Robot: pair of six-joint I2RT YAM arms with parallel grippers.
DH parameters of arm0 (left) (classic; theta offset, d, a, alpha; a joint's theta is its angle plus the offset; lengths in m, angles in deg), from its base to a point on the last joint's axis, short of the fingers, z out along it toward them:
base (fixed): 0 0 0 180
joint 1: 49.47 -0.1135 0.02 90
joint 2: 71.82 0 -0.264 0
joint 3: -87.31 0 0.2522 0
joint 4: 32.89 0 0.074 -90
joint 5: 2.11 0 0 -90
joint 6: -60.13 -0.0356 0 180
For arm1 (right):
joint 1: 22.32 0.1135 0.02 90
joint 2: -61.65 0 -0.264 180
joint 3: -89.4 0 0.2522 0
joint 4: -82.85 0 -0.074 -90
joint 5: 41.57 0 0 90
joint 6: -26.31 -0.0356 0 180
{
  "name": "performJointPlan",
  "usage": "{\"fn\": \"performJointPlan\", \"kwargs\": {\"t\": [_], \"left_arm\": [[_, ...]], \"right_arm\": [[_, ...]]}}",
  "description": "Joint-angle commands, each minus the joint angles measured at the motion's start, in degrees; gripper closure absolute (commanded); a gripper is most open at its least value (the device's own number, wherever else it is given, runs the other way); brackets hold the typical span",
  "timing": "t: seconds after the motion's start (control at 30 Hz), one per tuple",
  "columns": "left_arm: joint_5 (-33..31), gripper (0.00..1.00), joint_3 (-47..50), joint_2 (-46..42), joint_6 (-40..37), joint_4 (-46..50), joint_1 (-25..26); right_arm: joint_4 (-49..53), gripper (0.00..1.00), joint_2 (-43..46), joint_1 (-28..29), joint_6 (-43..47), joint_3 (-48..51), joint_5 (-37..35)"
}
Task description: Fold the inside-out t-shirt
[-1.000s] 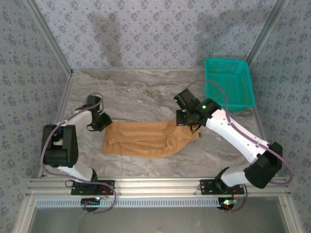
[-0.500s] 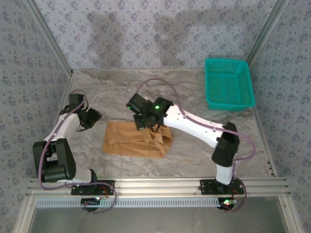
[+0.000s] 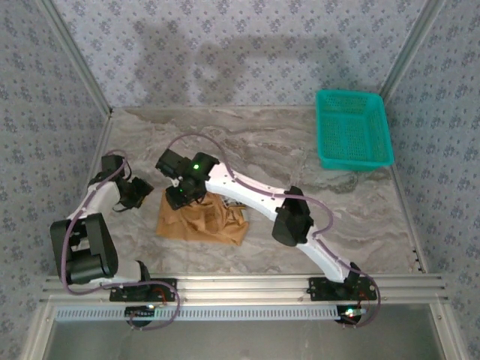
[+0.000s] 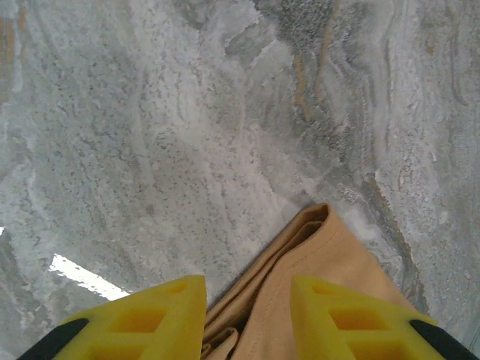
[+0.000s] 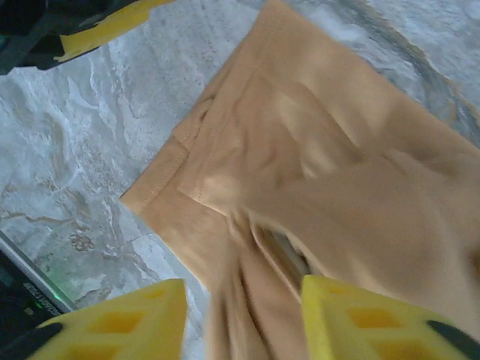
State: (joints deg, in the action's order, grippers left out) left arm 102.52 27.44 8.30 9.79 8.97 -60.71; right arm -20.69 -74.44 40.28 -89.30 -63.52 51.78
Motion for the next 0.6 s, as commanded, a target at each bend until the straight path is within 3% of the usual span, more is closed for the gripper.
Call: {"fn": "performJointPlan", "kwargs": {"t": [0.0, 0.1, 0.2, 0.33, 0.4, 0.57], "left_arm": [[1.0, 0.66, 0.2, -2.2, -0.6, 0.4, -0.4], [1.1, 0.65, -0.1, -4.4, -1.5, 1.9, -0.1], [0.9, 0.64, -0.9, -6.8, -2.9, 4.4, 3.4], [-1.0, 0.62, -0.6, -8.3, -2.7, 5.7, 13.0], [-1.4, 0.62, -0.1, -8.3, -2.1, 5.0, 19.1], [-2.1, 0.61, -1.8, -6.1, -2.3, 5.8, 29.0]], "right_arm": [[8.3, 0.44, 1.2, -0.6, 0.4, -5.0, 1.6], [6.4, 0.41, 9.0, -1.7, -0.3, 3.5, -1.5], [0.0, 0.43, 19.8, -3.9, -2.7, 20.4, -3.4], [-15.6, 0.60, 32.4, -8.6, -8.2, 45.4, 2.6], [-22.8, 0.67, 35.6, -11.2, -10.0, 54.2, 6.5], [-27.1, 0.69, 34.4, -13.6, -13.0, 61.4, 9.0]]}}
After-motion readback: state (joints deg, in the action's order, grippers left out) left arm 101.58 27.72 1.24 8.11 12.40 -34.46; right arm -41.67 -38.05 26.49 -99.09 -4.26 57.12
